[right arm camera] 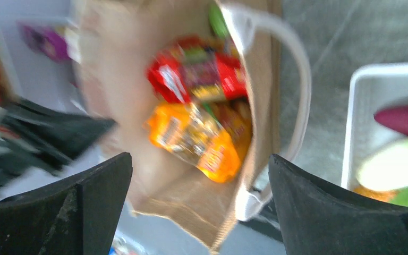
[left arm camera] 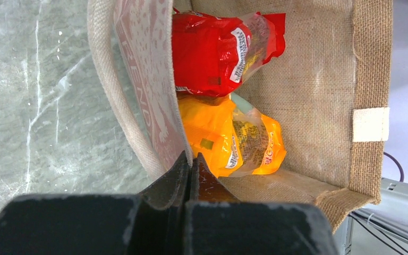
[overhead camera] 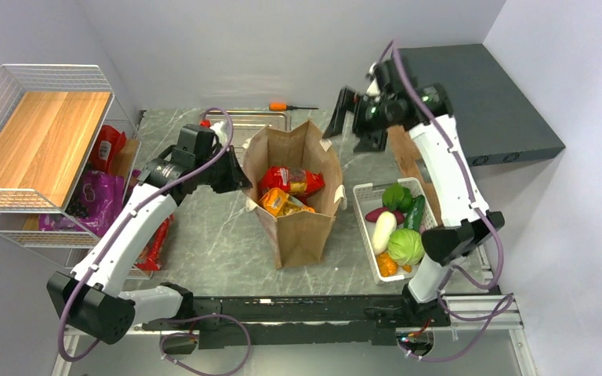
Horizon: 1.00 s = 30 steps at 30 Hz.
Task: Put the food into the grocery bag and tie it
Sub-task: Adjust the grocery bag at the center of the board.
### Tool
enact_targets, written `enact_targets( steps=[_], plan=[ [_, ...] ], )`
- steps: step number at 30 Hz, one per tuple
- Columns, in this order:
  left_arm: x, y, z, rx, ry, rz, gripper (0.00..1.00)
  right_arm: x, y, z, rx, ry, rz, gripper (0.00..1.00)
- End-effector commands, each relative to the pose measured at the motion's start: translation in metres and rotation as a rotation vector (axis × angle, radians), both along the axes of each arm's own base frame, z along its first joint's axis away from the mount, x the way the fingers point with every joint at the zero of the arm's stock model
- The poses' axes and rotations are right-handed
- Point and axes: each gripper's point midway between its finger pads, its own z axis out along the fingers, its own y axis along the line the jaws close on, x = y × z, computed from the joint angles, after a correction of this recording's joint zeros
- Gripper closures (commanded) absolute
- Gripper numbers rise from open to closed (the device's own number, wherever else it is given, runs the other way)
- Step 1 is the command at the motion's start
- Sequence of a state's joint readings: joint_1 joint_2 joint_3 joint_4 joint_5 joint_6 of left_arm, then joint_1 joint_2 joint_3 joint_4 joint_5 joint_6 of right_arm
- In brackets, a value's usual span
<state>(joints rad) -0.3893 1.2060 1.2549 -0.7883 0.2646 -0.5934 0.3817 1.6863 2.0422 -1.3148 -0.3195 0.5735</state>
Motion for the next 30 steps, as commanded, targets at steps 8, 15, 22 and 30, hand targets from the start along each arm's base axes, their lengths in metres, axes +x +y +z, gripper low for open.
enact_targets(
  steps=[8, 15, 22, 30],
  plan=[
    [0.013, -0.014, 0.018, -0.034, -0.047, -0.066, 1.0, 0.025, 0.003, 0.137, 0.759, 0.105, -0.456, 0.0],
    [0.01, -0.012, -0.004, 0.012, -0.021, -0.102, 1.0, 0.038, -0.008, 0.159, 0.859, 0.093, -0.608, 0.0],
    [0.003, -0.003, -0.02, 0.044, -0.002, -0.079, 1.0, 0.064, 0.009, 0.164, 0.88, 0.219, -0.613, 0.0],
    [0.002, -0.006, -0.017, 0.02, -0.003, -0.079, 1.0, 0.075, 0.041, 0.19, 0.926, 0.158, -0.55, 0.0]
  ],
)
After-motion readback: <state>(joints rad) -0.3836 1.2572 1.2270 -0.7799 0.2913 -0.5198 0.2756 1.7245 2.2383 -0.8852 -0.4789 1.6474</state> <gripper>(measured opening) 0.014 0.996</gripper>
